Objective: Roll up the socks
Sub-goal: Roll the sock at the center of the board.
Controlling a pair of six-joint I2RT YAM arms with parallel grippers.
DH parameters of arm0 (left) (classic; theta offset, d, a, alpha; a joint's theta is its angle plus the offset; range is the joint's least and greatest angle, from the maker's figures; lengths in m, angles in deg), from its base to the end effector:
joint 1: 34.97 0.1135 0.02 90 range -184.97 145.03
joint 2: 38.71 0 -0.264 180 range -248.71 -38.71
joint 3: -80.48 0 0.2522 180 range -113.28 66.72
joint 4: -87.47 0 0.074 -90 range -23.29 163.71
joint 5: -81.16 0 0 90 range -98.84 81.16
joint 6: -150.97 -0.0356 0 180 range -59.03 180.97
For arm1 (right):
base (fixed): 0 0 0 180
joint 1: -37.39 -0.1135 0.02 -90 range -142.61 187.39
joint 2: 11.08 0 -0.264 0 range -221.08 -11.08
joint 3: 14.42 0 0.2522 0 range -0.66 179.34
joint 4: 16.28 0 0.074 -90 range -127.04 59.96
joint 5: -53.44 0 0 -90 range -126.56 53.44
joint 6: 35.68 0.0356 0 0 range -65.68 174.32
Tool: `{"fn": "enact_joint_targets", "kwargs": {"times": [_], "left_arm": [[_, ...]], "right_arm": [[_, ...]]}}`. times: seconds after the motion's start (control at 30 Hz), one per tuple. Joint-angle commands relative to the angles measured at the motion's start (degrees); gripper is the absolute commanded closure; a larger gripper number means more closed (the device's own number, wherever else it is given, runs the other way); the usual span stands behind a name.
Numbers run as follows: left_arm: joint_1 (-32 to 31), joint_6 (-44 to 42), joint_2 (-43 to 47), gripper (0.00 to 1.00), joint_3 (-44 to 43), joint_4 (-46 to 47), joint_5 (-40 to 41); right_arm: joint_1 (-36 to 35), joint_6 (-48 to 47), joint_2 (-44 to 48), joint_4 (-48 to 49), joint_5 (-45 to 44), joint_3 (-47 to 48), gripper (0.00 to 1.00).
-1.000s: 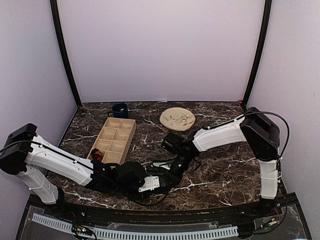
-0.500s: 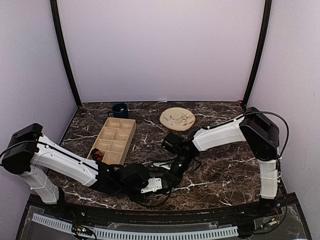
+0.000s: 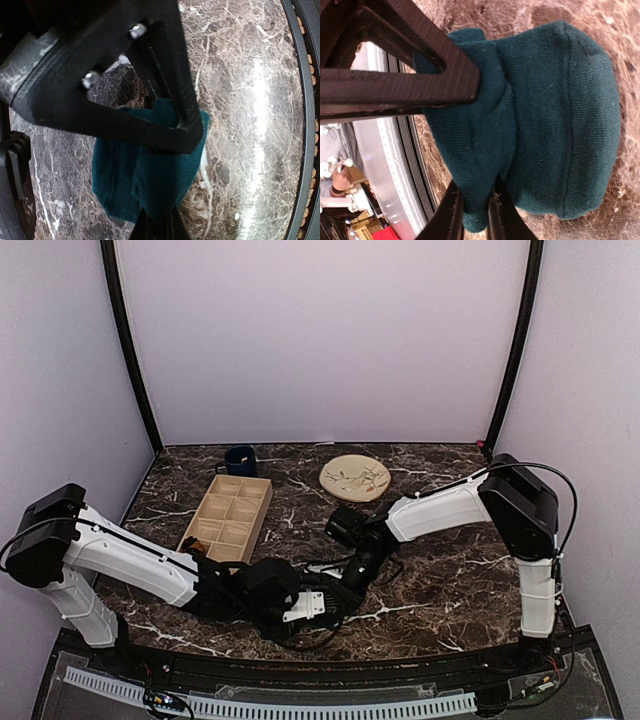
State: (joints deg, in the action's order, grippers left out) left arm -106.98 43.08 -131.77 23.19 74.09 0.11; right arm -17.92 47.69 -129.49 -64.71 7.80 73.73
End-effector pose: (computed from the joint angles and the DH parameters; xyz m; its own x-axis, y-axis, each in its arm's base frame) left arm 0.1010 -0.2933 0.1471 0.0566 0.8081 -0.5863 0.9360 0.1614 0.3129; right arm 0.1975 0.3290 0.1211 -0.4775 -0.8348 -0.2740 -0.7259 0.1991 0.6584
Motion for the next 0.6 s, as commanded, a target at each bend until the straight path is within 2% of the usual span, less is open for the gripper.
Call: {"fn": "enact_joint_targets", "kwargs": {"times": [0.0,0.27,0.57], "left_arm": [[2.12,0.49,-0.45,1.0,-1.74,-2.85,-4.88],[4.29,0.32,-1.74,1.0,-4.1,-6.83,-9.79],[6.05,-0.28,-3.48,1.0,-7.25,-11.67,-16.44]], "right_arm": [[0.72,0.64,-0.62,0.71,-0.76,-1.89,0.84],[1.75,2.22,1.36,3.33,-1.11,-4.07,0.76],[4.09,4.83,4.85,7.43,-0.94,-7.32,0.73]]}}
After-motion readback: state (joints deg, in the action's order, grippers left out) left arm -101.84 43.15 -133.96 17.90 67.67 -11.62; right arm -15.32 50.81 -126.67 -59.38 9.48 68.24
